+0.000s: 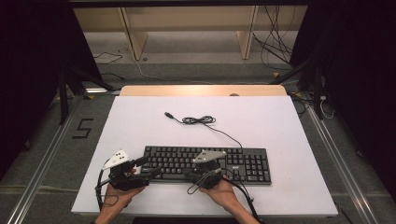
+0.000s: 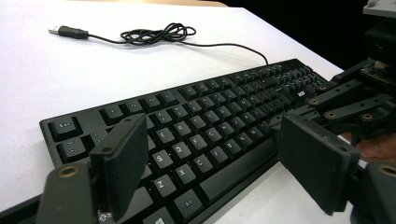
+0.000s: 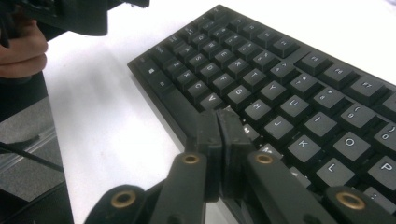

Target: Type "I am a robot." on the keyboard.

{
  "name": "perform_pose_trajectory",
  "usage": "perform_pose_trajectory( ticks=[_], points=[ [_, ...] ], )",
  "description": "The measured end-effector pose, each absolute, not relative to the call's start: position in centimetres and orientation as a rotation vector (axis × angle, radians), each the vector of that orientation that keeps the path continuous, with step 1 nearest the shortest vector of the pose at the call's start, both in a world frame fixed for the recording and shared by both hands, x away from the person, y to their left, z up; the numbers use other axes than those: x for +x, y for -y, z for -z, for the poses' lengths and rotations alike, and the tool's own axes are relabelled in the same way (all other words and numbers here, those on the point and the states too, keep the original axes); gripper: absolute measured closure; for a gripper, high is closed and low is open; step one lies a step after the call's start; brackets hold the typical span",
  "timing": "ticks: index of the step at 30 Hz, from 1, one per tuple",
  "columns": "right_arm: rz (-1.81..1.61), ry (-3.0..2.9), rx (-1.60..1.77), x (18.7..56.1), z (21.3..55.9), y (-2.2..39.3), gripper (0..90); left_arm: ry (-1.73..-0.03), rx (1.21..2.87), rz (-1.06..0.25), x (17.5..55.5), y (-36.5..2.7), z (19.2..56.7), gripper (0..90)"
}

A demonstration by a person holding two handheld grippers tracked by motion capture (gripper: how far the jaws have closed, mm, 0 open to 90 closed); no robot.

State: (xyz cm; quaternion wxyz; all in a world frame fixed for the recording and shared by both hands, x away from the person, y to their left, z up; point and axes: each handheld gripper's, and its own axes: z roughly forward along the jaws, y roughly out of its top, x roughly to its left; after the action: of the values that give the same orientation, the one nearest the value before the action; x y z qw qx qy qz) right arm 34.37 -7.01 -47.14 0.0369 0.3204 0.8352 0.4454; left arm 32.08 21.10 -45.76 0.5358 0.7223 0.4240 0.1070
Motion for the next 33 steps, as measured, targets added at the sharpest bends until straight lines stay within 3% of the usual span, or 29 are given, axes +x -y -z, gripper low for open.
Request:
perform_pose_trajectory(
  ticks=[33],
  points=[
    [-1.246, -2.616, 0.958, 34.7, 48.5, 6.2, 90.0, -1.002, 1.742, -0.272, 31.9, -21.0, 45.8, 24.0]
  ],
)
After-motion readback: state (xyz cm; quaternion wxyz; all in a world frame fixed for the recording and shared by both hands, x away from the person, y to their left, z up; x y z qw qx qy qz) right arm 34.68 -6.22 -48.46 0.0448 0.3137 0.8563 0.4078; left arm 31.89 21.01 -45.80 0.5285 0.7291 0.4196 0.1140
